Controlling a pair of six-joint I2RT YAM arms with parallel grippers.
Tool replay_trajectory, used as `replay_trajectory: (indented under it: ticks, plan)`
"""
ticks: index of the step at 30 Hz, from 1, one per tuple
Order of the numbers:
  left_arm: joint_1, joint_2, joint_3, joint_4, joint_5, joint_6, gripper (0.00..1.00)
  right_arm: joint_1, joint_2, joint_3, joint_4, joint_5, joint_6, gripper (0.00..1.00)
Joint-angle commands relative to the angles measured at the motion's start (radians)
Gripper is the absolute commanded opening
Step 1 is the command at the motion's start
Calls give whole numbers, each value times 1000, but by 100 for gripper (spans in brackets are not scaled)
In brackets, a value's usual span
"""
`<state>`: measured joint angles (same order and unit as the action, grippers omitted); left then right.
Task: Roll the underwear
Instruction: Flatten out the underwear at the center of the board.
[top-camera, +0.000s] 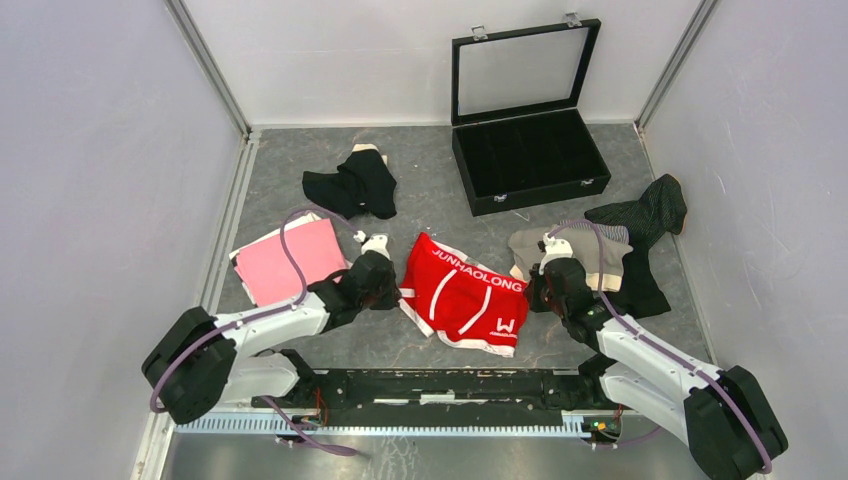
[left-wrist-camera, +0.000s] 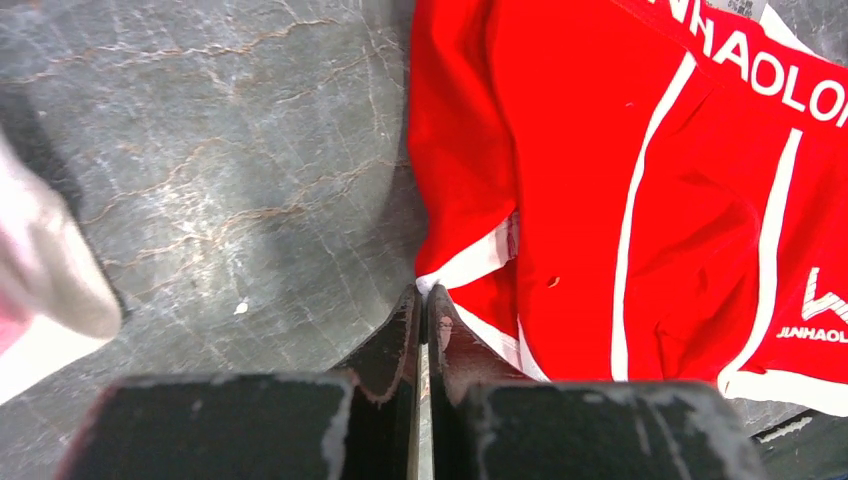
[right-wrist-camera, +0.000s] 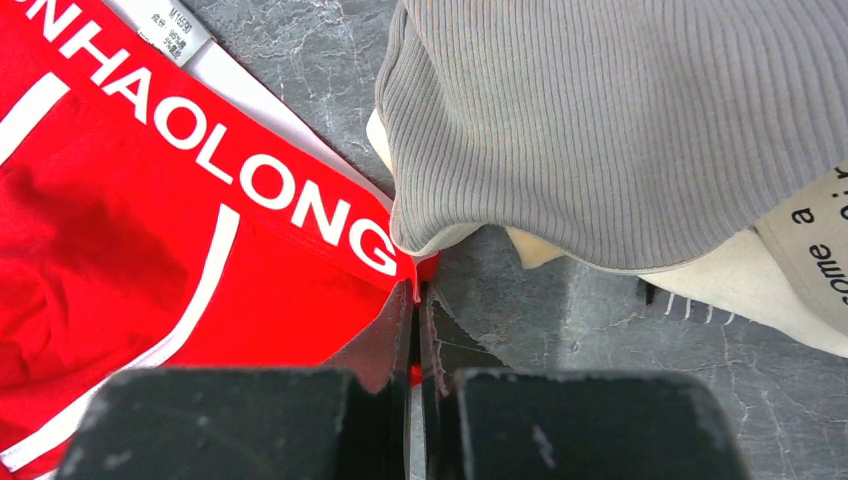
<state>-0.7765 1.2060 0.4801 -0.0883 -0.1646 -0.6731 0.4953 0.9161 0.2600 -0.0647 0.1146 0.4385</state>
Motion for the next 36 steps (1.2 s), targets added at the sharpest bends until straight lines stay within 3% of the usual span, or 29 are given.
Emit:
replay_trajectory:
  ticks: [1, 18, 19, 23, 26, 28, 31, 36]
  plan:
    - [-4, -90, 24, -55, -92, 4, 4, -3, -5, 8, 18, 23, -21, 0]
    - [-4, -404, -51, -438, -333, -256, 3, -3, -15, 50, -62, 124, -64, 0]
    - [-4, -416, -55, -444, -328, -264, 8, -3, -16, 51, -66, 124, -69, 0]
    - [-4, -449, -76, -433, -282, -278, 46, -3, -22, 60, -72, 93, -108, 0]
    - [-4, -472, -62, -417, -267, -271, 61, -3, -22, 70, -85, 77, -136, 3]
    - [-4, -479, -37, -392, -254, -241, 66, -3, -23, 74, -85, 56, -155, 5]
    - [-4, -449, -6, -306, -186, -161, 65, -3, -28, 74, -79, 28, -170, 7]
    - [-12, -299, 10, -154, -29, -84, 47, -3, -19, 68, -69, 16, -170, 7]
